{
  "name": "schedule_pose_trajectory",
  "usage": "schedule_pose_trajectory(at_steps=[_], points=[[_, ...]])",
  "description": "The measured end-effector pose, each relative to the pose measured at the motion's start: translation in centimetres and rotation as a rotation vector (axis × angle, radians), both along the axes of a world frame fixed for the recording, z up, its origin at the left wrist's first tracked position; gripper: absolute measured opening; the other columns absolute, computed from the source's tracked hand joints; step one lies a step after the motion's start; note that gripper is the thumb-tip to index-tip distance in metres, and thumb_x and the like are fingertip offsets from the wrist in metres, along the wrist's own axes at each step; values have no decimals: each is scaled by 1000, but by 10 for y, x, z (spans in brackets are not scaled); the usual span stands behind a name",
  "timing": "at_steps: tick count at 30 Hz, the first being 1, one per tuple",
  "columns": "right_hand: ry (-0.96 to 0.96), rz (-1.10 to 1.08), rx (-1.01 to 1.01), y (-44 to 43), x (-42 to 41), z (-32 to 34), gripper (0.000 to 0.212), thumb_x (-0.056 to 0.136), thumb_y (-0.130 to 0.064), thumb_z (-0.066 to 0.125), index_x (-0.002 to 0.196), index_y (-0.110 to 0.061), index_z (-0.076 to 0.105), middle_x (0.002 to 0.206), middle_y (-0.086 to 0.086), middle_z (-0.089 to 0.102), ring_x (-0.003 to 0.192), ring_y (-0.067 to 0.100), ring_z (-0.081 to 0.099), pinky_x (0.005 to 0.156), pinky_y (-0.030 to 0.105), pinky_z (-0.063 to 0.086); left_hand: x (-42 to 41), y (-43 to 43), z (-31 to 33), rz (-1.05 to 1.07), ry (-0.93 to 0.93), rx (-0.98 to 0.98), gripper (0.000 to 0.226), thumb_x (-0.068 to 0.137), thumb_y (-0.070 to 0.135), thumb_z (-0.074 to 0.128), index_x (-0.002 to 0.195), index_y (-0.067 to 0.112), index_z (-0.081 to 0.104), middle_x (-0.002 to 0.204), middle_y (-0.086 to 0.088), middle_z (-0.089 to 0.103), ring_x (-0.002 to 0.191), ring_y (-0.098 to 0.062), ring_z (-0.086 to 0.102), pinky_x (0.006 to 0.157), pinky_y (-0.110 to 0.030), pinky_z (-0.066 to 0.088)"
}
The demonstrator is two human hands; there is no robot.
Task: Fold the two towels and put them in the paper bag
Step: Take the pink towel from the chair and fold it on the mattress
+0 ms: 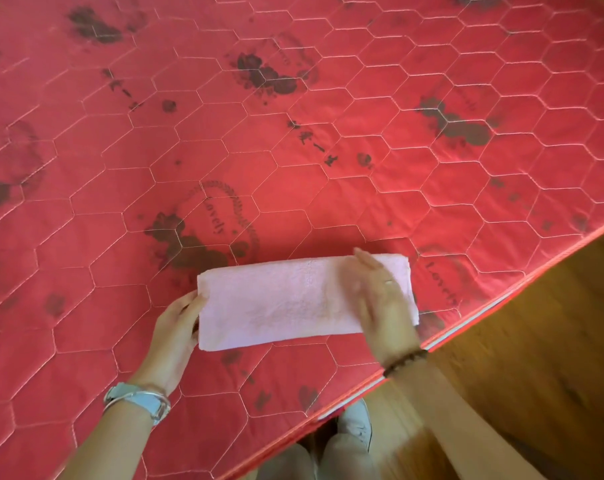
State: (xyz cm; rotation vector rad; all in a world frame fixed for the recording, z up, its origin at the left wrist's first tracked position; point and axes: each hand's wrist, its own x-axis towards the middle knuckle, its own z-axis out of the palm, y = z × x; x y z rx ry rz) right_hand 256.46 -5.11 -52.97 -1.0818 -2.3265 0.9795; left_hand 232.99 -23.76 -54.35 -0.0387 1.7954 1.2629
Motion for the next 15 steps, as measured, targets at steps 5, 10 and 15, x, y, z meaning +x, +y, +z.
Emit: schedule_pose_trajectory(at_steps=[5, 10, 15], points=[[-291, 229, 196, -34, -35, -20, 56, 100, -28, 37, 153, -14, 26, 161, 2, 21, 150, 16, 8, 123, 34, -1, 3, 11, 8, -38, 12, -81, 47, 85, 38, 75, 125, 16, 66, 114, -3, 75, 111, -25, 69, 99, -49, 52], [-522, 221, 286, -41, -35, -39, 61, 103, -45, 23, 156, -18, 11, 163, -2, 15, 152, 19, 6, 121, 45, 8, 5, 12, 22, 18, 13, -56, 35, 88, 29, 72, 121, 15, 70, 107, -3, 77, 106, -24, 70, 86, -38, 56], [-578, 148, 311, -40, -33, -45, 61, 101, -42, 25, 156, -20, 13, 163, -2, 14, 151, 23, 10, 122, 49, 12, 9, 16, 35, 27, -12, -38, 30, 88, 23, 72, 117, 15, 72, 107, -7, 77, 108, -28, 70, 89, -40, 55]])
